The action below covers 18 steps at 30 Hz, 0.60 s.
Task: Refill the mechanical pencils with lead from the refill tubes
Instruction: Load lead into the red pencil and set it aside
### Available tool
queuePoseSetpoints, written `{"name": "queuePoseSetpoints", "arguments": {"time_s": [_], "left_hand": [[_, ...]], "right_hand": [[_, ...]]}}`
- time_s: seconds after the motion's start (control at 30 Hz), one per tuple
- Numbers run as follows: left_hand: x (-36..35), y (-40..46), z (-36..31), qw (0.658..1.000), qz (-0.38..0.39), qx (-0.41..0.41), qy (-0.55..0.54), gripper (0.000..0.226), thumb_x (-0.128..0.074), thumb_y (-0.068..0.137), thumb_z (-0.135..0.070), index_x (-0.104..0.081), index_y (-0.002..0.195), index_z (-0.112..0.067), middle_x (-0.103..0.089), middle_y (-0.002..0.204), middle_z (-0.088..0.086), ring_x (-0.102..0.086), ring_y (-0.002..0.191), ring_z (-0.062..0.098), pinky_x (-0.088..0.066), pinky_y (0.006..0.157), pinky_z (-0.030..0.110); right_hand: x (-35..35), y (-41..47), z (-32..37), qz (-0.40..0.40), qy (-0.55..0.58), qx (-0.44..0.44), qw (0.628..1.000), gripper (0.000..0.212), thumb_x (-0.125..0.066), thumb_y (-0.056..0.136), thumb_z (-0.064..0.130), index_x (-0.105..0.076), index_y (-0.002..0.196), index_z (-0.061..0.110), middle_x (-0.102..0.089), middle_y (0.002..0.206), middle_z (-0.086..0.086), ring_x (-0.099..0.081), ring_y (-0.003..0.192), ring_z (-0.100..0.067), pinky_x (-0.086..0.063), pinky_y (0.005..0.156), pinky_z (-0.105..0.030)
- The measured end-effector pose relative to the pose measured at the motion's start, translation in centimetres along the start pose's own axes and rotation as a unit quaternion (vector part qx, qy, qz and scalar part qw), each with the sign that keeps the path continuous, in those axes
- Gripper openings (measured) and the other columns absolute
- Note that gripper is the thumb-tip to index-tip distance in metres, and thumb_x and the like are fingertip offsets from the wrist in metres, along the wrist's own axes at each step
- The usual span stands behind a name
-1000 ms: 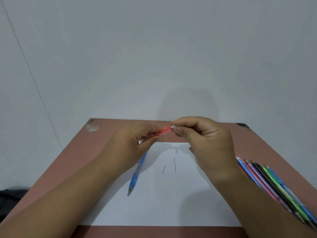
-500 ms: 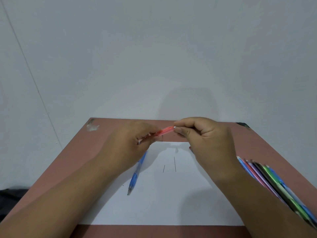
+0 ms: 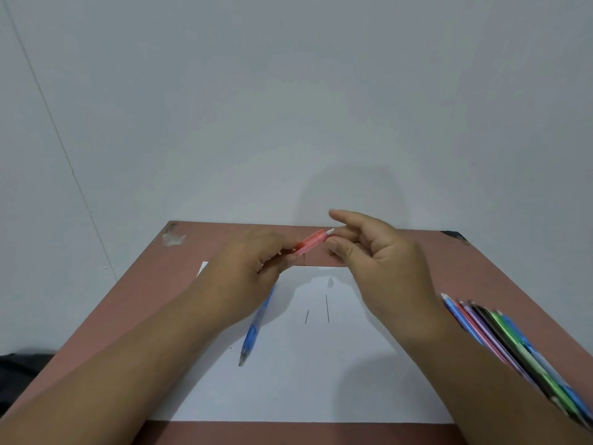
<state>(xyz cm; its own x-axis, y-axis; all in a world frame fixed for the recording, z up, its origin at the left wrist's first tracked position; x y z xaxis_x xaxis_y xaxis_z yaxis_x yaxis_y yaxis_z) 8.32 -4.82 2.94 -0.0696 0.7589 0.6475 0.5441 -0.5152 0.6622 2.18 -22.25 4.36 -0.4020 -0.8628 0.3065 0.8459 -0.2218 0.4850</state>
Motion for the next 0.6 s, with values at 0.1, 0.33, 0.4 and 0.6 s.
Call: {"name": "queuePoseSetpoints", "arguments": {"time_s": [0.1, 0.33, 0.4, 0.6], "left_hand": [[0.1, 0.0, 0.1, 1.000, -0.005, 0.009, 0.010, 0.027, -0.062, 0.096, -0.016, -0.072, 0.117, -0.029, -0.071, 0.097, -0.018, -0.061, 0.089, 0.001, -0.045, 0.078, 0.014], [-0.8, -0.2, 2.3, 0.994, 0.035, 0.086, 0.063, 0.021, -0.062, 0.098, -0.015, -0.072, 0.105, -0.032, -0.065, 0.090, -0.017, -0.056, 0.089, 0.006, -0.049, 0.076, 0.029], [-0.8, -0.2, 2.9, 0.992, 0.035, 0.107, 0.059, 0.019, -0.062, 0.098, -0.017, -0.072, 0.104, -0.031, -0.064, 0.089, -0.018, -0.056, 0.090, 0.005, -0.048, 0.077, 0.028], [-0.4, -0.3, 3.2, 0.989, 0.038, 0.132, 0.063, 0.013, -0.062, 0.097, -0.018, -0.074, 0.098, -0.024, -0.065, 0.084, -0.011, -0.055, 0.084, 0.006, -0.051, 0.075, 0.035]], "right_hand": [[0.5, 0.0, -0.1, -0.024, -0.002, -0.004, 1.000, 0.026, -0.069, 0.096, 0.017, -0.073, 0.116, 0.034, -0.076, 0.094, 0.017, -0.072, 0.091, -0.004, -0.058, 0.077, -0.024], [-0.5, 1.0, -2.1, 0.063, -0.238, 0.022, 0.969, 0.026, -0.061, 0.097, 0.007, -0.076, 0.112, 0.022, -0.070, 0.100, 0.011, -0.063, 0.091, -0.004, -0.045, 0.079, -0.010], [-1.9, 1.0, -3.3, 0.150, -0.313, 0.031, 0.937, 0.024, -0.062, 0.097, 0.009, -0.076, 0.112, 0.022, -0.070, 0.102, 0.005, -0.061, 0.100, -0.014, -0.042, 0.082, -0.019], [-2.9, 0.9, -5.0, 0.220, -0.380, -0.013, 0.898, 0.020, -0.058, 0.098, 0.006, -0.076, 0.106, 0.011, -0.071, 0.107, -0.005, -0.063, 0.102, -0.023, -0.049, 0.088, -0.034]]}}
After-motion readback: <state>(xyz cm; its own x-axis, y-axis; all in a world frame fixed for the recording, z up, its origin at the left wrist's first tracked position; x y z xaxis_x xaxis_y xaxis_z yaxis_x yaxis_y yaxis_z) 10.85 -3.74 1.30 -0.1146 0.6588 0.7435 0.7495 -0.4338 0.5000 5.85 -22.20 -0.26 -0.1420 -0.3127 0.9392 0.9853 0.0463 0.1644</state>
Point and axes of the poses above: each hand's wrist, its own y-axis towards the middle knuckle, its own x-axis out of the back of the hand, z = x × y, the point moved 7 cm from there along y, towards the middle knuckle
